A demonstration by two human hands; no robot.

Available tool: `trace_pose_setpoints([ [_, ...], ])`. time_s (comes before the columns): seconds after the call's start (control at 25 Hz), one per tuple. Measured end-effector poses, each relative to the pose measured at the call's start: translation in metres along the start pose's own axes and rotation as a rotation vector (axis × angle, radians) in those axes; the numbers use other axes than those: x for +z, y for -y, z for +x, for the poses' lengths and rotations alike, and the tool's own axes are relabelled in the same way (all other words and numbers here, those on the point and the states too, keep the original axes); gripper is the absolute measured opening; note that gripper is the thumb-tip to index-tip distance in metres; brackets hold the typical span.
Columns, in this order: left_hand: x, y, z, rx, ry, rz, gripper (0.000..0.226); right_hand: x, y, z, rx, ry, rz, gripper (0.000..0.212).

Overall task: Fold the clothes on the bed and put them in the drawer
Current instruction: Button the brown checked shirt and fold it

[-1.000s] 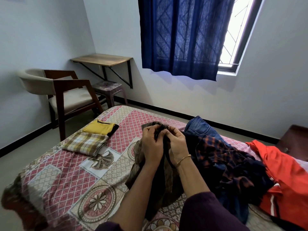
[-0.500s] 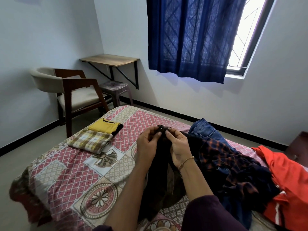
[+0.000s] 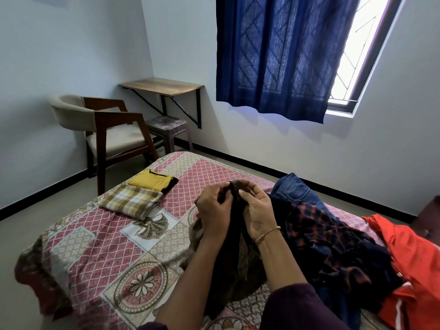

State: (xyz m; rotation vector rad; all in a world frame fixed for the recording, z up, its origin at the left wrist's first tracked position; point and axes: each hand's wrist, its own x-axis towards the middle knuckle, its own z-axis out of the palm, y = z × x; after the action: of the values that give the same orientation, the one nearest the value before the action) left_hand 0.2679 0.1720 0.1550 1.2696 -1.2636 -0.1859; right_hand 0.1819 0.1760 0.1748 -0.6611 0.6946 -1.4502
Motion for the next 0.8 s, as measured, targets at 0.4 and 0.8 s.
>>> trace_pose_setpoints([
  [0.4,-0.002,0.004,0.007,-0.120,0.215,-0.083,0.014,-0.008,-0.002,0.011,-0.347,-0.193,-0.619,0.026],
  [0.8,-0.013,0.012,0.009,-0.048,0.342,0.018,0.015,-0.020,-0.002,0.016,-0.335,-0.001,-0.950,0.038],
])
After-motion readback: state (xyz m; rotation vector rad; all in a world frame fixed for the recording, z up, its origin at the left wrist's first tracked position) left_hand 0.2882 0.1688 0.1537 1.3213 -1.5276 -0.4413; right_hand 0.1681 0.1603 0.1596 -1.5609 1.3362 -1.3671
